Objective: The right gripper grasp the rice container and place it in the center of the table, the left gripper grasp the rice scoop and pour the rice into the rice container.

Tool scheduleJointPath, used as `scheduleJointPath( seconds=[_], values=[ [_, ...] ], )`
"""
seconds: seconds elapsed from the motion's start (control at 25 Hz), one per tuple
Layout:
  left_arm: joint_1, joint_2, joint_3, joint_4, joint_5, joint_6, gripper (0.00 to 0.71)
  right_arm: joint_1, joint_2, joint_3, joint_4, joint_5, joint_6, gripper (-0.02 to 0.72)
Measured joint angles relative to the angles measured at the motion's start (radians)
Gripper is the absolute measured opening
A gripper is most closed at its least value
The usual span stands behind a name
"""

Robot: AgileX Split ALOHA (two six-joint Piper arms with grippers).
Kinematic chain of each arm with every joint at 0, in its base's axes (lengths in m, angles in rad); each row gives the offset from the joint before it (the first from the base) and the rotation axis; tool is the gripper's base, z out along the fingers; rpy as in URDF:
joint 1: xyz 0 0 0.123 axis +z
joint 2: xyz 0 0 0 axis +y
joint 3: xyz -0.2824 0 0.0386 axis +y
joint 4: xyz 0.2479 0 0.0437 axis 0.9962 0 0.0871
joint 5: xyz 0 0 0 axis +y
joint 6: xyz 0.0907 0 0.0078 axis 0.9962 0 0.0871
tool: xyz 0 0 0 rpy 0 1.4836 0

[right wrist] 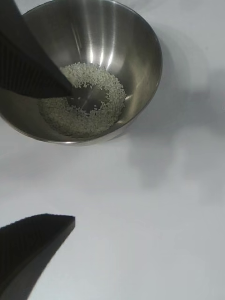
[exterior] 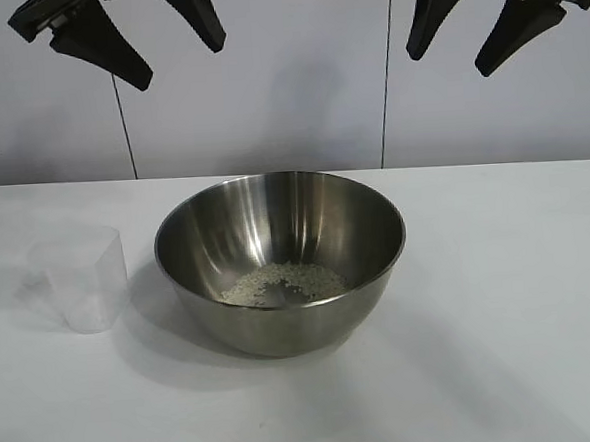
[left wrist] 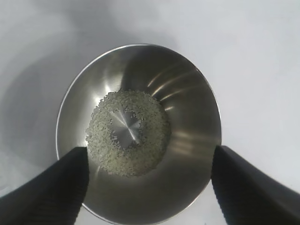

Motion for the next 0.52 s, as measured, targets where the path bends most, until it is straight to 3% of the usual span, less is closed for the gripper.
scheduleJointPath(
  seconds=[0.52],
  values=[
    [0.0,0.0,0.0,0.0,0.0,-0.001,0.531,0.0,0.0,0.0,0.003,-0.21,0.0,0.484]
  ],
)
